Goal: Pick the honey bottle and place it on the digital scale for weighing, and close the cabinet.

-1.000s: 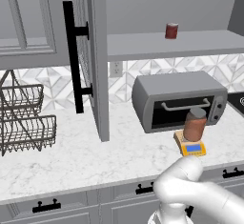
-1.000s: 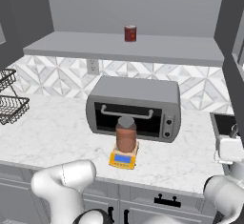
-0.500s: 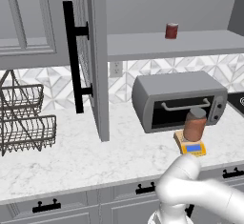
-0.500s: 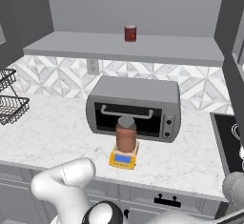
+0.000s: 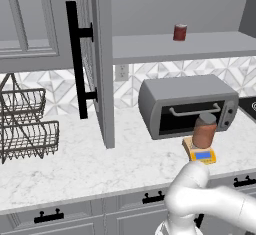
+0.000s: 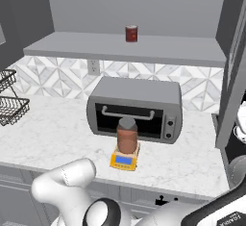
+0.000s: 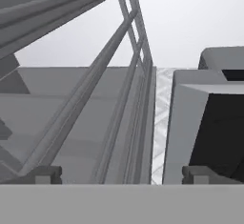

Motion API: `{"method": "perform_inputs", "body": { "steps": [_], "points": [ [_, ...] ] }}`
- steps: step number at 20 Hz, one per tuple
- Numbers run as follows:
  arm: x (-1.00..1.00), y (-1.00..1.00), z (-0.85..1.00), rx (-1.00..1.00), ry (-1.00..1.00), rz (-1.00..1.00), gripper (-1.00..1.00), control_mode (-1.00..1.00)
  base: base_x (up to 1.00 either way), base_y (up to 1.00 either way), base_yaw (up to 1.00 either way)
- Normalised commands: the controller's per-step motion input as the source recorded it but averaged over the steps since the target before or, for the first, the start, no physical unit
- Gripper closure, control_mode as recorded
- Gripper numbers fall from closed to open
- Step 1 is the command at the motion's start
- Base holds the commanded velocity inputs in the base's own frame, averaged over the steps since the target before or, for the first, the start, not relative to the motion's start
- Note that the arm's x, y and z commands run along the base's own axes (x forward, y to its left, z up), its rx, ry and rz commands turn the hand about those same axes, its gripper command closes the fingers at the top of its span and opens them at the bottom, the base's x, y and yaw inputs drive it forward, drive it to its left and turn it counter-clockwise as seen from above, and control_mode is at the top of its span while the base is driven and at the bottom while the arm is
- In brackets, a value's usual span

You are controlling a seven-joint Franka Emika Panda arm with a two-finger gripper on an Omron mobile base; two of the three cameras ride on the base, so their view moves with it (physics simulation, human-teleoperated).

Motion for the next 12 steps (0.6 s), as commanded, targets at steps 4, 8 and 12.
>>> {"method": "perform_inputs", "body": {
  "steps": [4,8,12],
  "points": [
    [0.12,1.00,0.54,-0.45,-0.33,0.01,-1.00,-1.00,0.00,0.00,0.00],
    [0.64,1.00,0.22,-0.38,-0.22,0.00,-1.00,-1.00,0.00,0.00,0.00],
    [1.00,1.00,0.05,-0.33,0.08,-0.05,-1.00,-1.00,0.00,0.00,0.00]
  ]
}}
